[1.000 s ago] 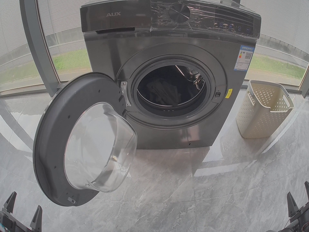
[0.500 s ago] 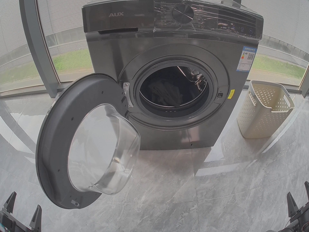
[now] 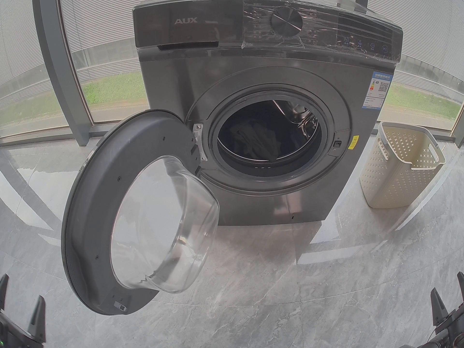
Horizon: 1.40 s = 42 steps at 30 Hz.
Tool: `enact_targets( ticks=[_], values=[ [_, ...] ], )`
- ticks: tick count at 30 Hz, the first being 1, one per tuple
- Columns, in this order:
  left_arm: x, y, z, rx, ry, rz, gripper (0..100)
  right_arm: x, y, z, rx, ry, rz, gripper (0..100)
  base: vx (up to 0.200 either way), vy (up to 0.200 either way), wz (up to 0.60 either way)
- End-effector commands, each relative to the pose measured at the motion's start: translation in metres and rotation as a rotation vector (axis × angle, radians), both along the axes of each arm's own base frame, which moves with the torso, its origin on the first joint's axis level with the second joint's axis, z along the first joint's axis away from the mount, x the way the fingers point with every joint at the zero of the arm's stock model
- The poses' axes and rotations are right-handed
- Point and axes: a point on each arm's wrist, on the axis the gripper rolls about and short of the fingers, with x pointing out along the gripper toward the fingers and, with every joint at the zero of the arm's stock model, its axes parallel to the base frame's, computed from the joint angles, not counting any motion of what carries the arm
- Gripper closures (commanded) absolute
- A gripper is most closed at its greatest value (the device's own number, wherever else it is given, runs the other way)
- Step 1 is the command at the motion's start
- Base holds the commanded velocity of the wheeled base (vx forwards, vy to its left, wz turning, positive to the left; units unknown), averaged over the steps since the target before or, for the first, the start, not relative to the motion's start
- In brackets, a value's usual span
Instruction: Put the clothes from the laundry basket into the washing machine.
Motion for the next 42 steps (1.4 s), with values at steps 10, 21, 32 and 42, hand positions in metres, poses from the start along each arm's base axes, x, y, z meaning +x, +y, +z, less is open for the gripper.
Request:
enact_targets(
  ticks=[10,21,32,42],
  values=[
    [0.060,-0.008,0.071,-0.046,0.325,-0.258,0,0.000,0.000,-0.005,0.000,0.002,0.000,0,0.000,0.000,0.00],
    [0.113,-0.021,0.071,-0.066,0.464,-0.311,0,0.000,0.000,-0.005,0.000,0.002,0.000,0,0.000,0.000,0.00],
    [0.133,-0.050,0.090,-0.081,0.432,-0.641,0,0.000,0.000,-0.005,0.000,0.002,0.000,0,0.000,0.000,0.00],
    [0.136,-0.067,0.123,-0.244,0.356,-0.768,0,0.000,0.000,-0.005,0.000,0.002,0.000,0,0.000,0.000,0.00]
  ],
)
